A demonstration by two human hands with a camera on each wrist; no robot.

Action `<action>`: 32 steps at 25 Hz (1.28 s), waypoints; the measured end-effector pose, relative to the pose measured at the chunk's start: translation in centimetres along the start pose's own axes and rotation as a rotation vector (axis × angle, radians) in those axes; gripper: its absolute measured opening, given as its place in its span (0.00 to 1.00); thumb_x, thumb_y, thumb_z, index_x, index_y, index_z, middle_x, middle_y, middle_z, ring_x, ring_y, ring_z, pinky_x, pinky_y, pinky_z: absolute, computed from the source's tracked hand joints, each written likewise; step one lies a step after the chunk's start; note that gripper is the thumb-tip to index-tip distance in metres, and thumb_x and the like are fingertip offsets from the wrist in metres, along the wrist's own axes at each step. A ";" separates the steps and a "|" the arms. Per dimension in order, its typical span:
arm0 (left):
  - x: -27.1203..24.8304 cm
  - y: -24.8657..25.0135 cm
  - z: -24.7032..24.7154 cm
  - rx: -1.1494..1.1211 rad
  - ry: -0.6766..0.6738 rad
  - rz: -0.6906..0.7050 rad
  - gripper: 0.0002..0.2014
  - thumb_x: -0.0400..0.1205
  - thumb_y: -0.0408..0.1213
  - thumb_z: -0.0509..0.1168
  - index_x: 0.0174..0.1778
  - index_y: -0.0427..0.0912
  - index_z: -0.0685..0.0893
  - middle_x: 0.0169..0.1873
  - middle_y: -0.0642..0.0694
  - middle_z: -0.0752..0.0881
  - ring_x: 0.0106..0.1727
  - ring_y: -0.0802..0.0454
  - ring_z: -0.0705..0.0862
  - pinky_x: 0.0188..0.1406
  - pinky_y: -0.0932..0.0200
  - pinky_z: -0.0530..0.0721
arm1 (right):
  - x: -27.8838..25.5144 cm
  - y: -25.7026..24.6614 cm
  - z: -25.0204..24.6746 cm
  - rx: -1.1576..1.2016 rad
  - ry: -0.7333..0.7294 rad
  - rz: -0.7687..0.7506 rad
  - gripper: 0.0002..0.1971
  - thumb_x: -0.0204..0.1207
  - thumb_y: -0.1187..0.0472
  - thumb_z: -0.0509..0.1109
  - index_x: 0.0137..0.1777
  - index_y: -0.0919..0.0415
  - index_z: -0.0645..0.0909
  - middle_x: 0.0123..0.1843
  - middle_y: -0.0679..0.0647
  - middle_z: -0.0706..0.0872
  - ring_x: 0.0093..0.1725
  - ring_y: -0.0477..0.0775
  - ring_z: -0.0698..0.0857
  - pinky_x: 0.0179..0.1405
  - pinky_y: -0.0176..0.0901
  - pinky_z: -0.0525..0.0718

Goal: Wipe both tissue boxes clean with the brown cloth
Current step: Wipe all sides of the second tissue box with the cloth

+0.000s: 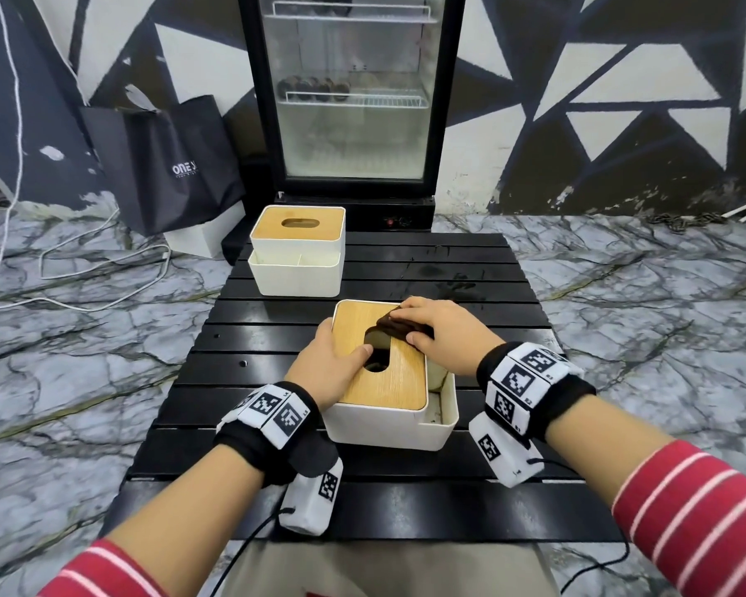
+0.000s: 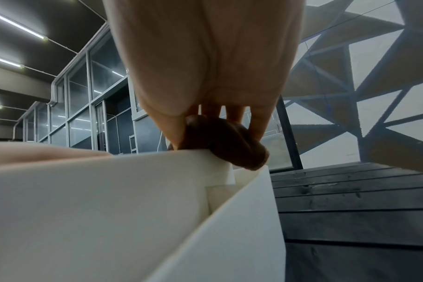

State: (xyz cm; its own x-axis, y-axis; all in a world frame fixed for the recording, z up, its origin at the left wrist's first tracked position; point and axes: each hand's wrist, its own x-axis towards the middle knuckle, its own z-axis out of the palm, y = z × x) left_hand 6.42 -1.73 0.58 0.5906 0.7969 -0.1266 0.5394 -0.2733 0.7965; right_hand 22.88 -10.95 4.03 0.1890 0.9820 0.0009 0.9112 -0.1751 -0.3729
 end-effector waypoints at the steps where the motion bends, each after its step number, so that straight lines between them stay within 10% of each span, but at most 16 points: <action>1: 0.0 0.0 0.0 0.003 -0.005 -0.006 0.30 0.80 0.51 0.64 0.76 0.46 0.62 0.65 0.44 0.79 0.61 0.45 0.79 0.56 0.55 0.76 | 0.0 0.0 0.2 0.021 0.016 -0.004 0.20 0.79 0.60 0.60 0.71 0.49 0.73 0.69 0.44 0.75 0.66 0.53 0.73 0.67 0.51 0.73; 9: -3.2 2.2 0.6 0.577 0.205 0.360 0.34 0.79 0.63 0.52 0.79 0.49 0.61 0.75 0.49 0.68 0.73 0.48 0.68 0.70 0.49 0.69 | -0.8 -0.1 0.4 0.061 0.075 0.027 0.20 0.78 0.61 0.62 0.71 0.53 0.73 0.70 0.48 0.75 0.67 0.57 0.73 0.71 0.48 0.68; 15: -4.7 3.3 3.3 0.744 0.000 0.183 0.50 0.70 0.73 0.53 0.82 0.49 0.44 0.80 0.52 0.56 0.81 0.45 0.50 0.77 0.30 0.49 | -1.4 -1.3 0.3 -0.031 0.029 0.079 0.22 0.80 0.58 0.60 0.74 0.51 0.68 0.75 0.50 0.69 0.69 0.61 0.68 0.72 0.47 0.62; 32: -2.0 -2.3 -4.4 0.703 0.037 0.346 0.21 0.83 0.54 0.58 0.73 0.67 0.67 0.79 0.52 0.63 0.81 0.51 0.58 0.79 0.40 0.50 | -5.9 -2.0 0.0 0.115 0.040 -0.022 0.19 0.75 0.63 0.65 0.66 0.52 0.77 0.65 0.49 0.78 0.62 0.52 0.76 0.62 0.36 0.68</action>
State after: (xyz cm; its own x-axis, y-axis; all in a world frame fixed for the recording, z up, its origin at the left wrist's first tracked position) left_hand 1.36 -0.31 1.65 0.7808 0.6183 0.0895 0.5891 -0.7763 0.2242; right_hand 19.93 -16.43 4.79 0.1862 0.9814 0.0467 0.8678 -0.1420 -0.4762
